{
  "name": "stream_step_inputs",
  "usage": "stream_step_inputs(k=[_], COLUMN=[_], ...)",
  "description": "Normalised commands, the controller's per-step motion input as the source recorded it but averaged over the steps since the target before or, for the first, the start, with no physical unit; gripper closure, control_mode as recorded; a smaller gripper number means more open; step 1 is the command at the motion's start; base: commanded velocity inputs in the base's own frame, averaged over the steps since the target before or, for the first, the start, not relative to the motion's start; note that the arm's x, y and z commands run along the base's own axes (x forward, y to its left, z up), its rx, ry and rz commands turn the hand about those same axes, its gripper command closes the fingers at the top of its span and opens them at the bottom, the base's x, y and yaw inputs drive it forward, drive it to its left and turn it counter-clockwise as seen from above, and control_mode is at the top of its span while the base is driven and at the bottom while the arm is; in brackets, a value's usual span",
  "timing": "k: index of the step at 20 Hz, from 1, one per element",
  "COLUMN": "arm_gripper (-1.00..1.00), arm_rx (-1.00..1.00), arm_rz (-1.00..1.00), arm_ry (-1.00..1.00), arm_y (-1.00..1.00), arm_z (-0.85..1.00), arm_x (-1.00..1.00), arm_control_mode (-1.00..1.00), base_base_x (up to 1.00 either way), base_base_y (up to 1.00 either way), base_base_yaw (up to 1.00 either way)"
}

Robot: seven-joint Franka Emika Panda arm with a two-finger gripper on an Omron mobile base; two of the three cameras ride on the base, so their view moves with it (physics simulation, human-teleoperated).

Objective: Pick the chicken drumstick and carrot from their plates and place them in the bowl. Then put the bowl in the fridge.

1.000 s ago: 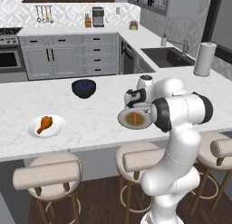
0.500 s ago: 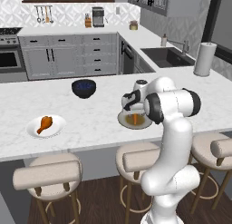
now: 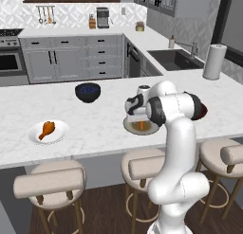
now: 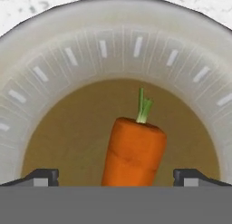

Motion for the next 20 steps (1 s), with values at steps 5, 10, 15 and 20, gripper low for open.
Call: stream_step_inputs(k=[5,10,15,20], arm_gripper=[1.0,1.0,1.0,1.0], arm_rx=[0.0,0.0,0.0,0.0], arm_rz=[0.0,0.0,0.0,0.0], arm_ry=[0.04,-0.05,-0.09,-0.01], arm_y=[0.0,0.01,0.06,-0.01], arm_z=[-0.43,-0.44,-0.34,0.0], arm_x=[0.0,-0.16,-0.49,-0.68], arm_control_mode=[-1.0,-1.0,-1.0,-1.0], base_base_x=[0.0,0.0,0.0,0.0], base_base_y=[0.0,0.0,0.0,0.0], base_base_yaw=[0.0,0.0,0.0,0.0])
